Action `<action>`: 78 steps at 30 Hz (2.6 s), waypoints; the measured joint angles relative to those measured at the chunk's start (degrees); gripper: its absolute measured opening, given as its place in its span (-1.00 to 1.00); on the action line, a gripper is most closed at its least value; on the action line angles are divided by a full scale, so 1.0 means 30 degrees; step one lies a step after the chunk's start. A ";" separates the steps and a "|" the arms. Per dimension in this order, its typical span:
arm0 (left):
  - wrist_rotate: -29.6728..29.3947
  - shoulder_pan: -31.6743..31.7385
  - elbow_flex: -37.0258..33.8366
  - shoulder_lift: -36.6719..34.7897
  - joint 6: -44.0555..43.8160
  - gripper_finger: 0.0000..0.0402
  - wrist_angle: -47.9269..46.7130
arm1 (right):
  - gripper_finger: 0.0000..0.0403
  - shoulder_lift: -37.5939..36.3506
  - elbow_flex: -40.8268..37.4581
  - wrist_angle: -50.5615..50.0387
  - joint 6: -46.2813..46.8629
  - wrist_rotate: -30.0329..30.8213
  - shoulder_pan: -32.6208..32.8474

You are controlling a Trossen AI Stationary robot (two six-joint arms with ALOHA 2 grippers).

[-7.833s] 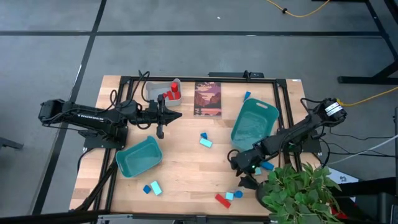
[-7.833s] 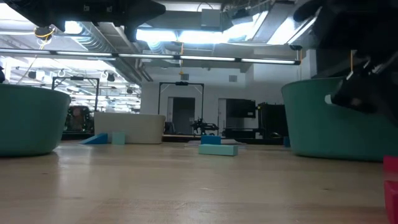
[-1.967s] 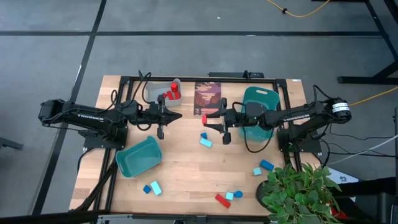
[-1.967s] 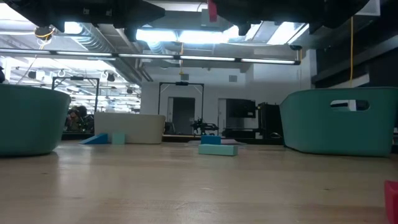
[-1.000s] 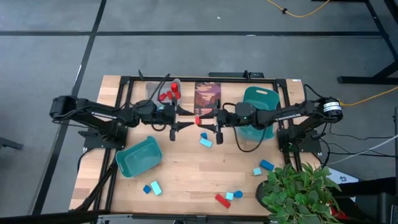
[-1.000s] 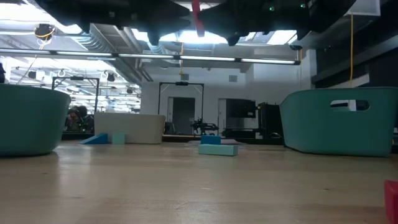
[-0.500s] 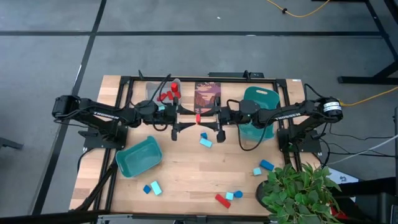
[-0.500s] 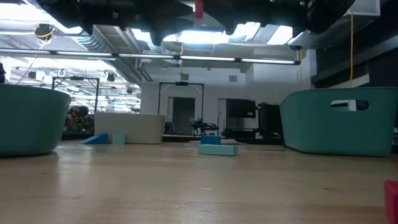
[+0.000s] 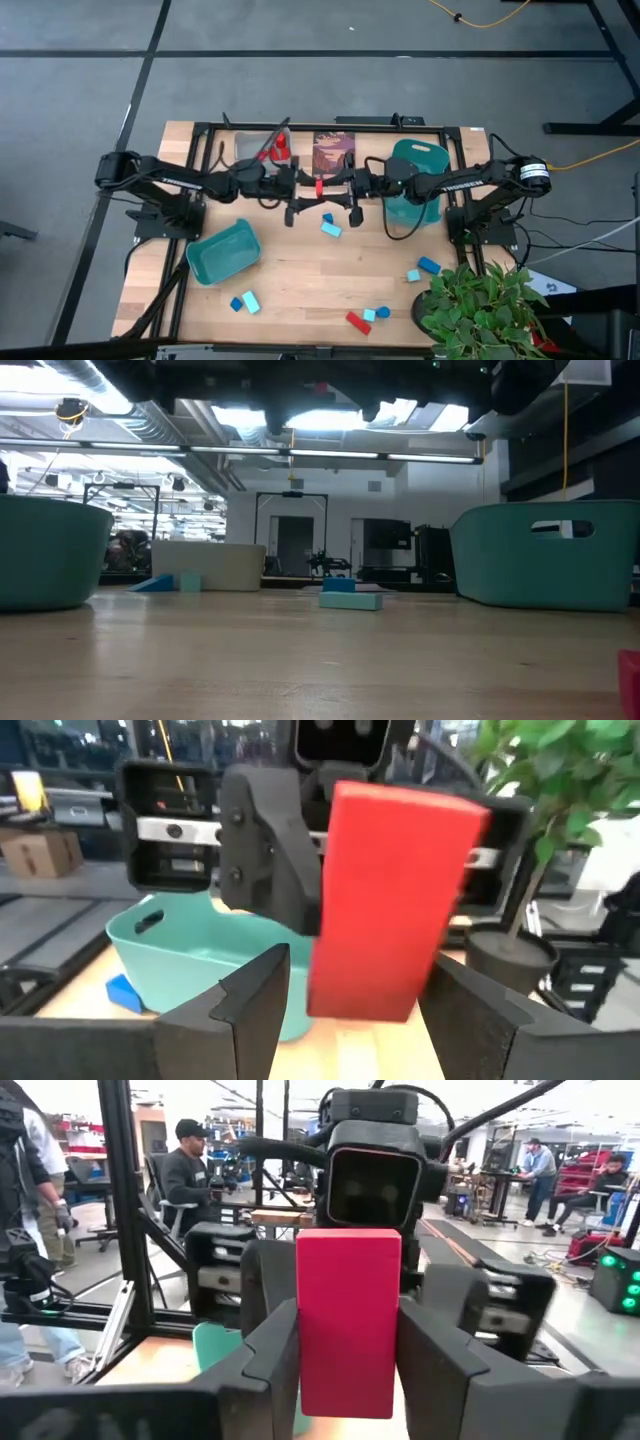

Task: Sort & place blocks by color
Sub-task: Put the red block into the gray bin

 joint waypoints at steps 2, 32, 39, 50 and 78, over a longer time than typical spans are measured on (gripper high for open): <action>-0.0160 0.0030 0.0527 0.0473 0.0005 0.03 -0.0182 | -0.33 0.0000 0.0000 -0.0016 0.0047 -0.0234 -0.0005; 0.0141 0.0117 0.1019 0.0572 0.0216 -0.39 -0.0924 | -0.33 -0.0015 -0.0007 -0.0168 0.0193 -0.0218 -0.0015; 0.0133 0.0117 0.1019 0.0572 -0.0031 -0.39 -0.0982 | -0.21 -0.0015 -0.0007 -0.0270 0.0065 -0.0212 -0.0032; 0.0142 0.0131 0.1019 0.0572 -0.0140 -0.39 -0.0968 | 0.03 -0.0015 -0.0007 -0.0277 -0.0033 -0.0336 -0.0044; -0.0620 0.1662 -0.1320 -0.4124 -0.0002 -0.39 -0.4309 | 0.59 -0.7253 -0.2493 -0.6420 -0.0836 0.1516 -0.0911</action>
